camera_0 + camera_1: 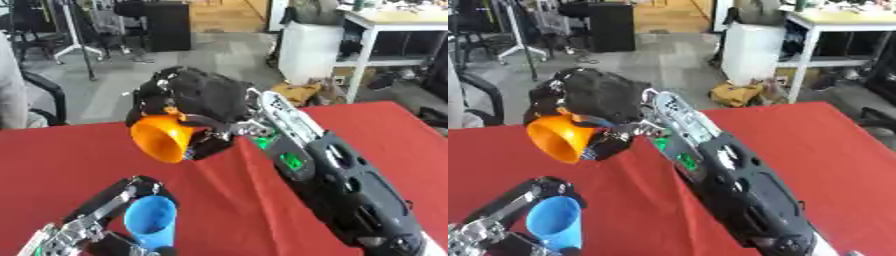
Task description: Pour the contents of one cup into another cup.
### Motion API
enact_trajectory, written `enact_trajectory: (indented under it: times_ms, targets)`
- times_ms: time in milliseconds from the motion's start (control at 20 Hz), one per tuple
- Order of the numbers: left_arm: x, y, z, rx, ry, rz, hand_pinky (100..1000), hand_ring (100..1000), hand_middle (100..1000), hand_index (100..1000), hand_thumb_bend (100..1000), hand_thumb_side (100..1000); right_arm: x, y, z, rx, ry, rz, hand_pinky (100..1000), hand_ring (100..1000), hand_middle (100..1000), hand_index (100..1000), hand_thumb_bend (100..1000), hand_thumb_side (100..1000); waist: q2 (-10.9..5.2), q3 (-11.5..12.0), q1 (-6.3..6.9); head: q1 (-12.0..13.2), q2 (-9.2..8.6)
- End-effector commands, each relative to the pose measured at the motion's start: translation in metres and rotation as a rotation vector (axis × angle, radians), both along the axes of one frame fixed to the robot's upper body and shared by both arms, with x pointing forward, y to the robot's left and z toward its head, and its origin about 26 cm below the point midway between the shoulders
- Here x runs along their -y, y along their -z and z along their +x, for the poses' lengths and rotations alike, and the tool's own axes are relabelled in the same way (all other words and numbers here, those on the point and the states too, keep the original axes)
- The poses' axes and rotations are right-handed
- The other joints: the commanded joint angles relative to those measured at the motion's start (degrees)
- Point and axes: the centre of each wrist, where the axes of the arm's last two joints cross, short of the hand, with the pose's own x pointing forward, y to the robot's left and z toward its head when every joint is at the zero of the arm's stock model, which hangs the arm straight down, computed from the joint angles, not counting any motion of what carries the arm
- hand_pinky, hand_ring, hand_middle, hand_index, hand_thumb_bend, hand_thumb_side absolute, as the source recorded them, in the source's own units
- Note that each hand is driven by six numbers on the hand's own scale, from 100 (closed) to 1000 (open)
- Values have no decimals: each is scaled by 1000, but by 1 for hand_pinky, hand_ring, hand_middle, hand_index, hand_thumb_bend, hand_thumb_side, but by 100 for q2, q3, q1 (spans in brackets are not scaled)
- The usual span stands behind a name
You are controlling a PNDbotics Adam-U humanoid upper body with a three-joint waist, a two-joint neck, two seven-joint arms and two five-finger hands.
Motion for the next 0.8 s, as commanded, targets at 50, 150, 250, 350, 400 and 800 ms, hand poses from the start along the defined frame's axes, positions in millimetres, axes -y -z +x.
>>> enact_trajectory:
  times_ms: [50, 150, 250, 350, 400, 800]
  targets:
    - [-10, -5, 11, 36, -81, -14, 522, 436, 465, 669, 556, 100, 7, -13, -3, 22, 3, 32, 682, 354, 587, 741, 223, 100, -117, -1, 15, 10, -9]
    - [-13, 1, 17, 49, -120, -17, 525, 444, 469, 673, 581, 100, 8, -14, -4, 17, 1, 45, 681, 351, 586, 741, 225, 100, -116, -4, 14, 19, 5]
    - [-16, 6, 21, 68, -156, -21, 532, 457, 476, 678, 660, 100, 9, -14, -5, 11, -1, 57, 681, 348, 586, 741, 227, 100, -115, -11, 14, 21, 15]
    - [-19, 9, 25, 90, -198, -29, 543, 475, 491, 692, 713, 100, 11, -14, -6, 1, -2, 76, 679, 340, 586, 741, 231, 100, -111, -24, 11, 22, 24]
    - [-21, 11, 27, 101, -218, -32, 548, 484, 500, 701, 736, 100, 12, -13, -7, -4, -2, 86, 679, 337, 586, 741, 233, 100, -109, -33, 8, 24, 28]
    - [-33, 25, 36, 186, -352, -42, 620, 603, 651, 787, 1000, 176, 26, -5, -7, -104, 8, 199, 670, 297, 586, 743, 276, 100, -89, -119, -2, 47, 29]
